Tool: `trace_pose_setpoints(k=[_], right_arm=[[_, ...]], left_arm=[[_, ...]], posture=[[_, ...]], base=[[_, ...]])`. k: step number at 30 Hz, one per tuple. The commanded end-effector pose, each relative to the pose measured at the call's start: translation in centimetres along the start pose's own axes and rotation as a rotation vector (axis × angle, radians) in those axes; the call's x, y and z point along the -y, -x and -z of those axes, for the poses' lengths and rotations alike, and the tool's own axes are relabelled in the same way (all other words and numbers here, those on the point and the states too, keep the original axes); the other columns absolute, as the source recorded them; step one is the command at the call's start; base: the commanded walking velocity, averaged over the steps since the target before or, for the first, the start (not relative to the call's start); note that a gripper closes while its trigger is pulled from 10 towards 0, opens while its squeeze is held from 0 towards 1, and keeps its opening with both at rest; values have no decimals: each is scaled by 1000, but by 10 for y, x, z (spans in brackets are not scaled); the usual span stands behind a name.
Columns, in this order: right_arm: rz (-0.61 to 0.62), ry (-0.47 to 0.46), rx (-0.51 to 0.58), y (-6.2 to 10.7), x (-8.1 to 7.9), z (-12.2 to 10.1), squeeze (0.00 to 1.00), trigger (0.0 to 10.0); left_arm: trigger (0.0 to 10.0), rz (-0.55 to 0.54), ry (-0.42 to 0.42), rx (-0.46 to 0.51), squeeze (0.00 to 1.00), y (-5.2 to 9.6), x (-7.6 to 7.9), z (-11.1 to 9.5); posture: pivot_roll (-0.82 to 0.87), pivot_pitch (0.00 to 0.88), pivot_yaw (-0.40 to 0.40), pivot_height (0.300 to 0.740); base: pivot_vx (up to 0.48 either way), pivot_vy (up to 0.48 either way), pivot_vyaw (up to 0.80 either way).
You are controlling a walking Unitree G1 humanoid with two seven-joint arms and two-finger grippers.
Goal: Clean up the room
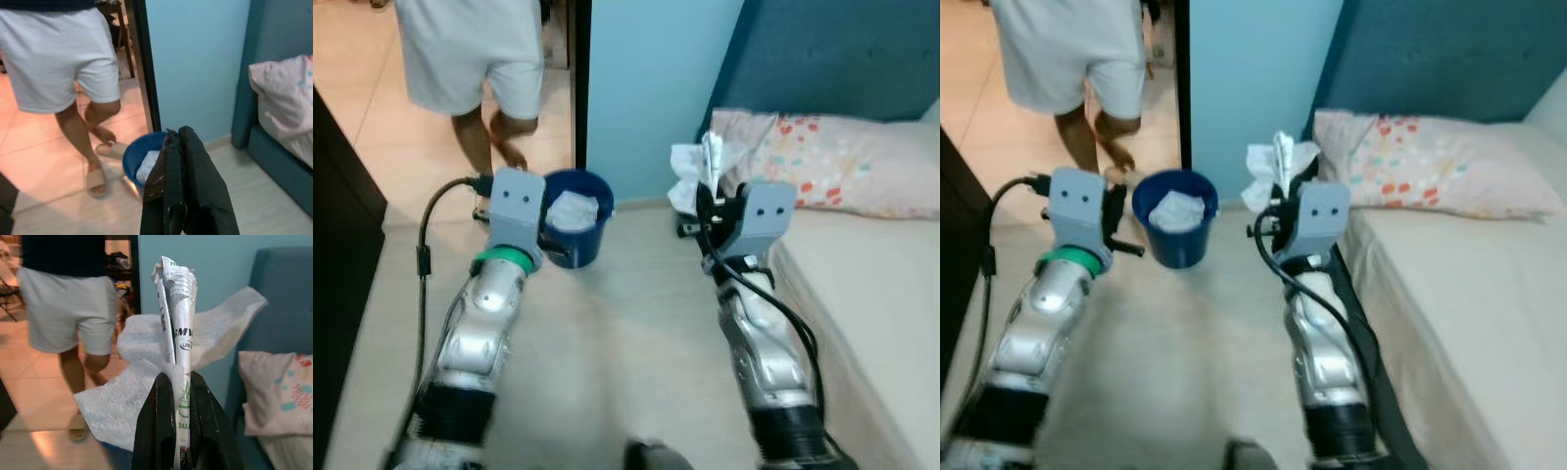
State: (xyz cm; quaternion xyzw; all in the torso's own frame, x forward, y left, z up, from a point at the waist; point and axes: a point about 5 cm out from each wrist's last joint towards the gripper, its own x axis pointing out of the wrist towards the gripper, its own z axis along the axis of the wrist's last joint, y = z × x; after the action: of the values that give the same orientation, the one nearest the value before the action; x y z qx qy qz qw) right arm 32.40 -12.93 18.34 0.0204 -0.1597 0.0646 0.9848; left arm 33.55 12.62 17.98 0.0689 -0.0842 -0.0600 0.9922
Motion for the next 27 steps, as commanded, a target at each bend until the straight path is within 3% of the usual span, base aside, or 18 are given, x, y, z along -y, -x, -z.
trace_pose_setpoints(k=[1, 20, 27], right_arm=[[-17, -17, 1, 0, -6, 0, 0, 10000], [-31, -19, -10, -3, -9, 2, 0, 10000], [13, -23, -17, -6, -2, 2, 0, 10000]], left_arm=[[10000, -15, -16, -22, 0, 3, -6, 6], [10000, -20, -26, -29, 0, 5, -8, 8], [10000, -11, -31, -30, 0, 5, -6, 8]], posture=[[5, 69, 10, 726], [25, 71, 7, 726], [22, 78, 11, 726]], base=[[469, 0, 0], [469, 0, 0], [469, 0, 0]])
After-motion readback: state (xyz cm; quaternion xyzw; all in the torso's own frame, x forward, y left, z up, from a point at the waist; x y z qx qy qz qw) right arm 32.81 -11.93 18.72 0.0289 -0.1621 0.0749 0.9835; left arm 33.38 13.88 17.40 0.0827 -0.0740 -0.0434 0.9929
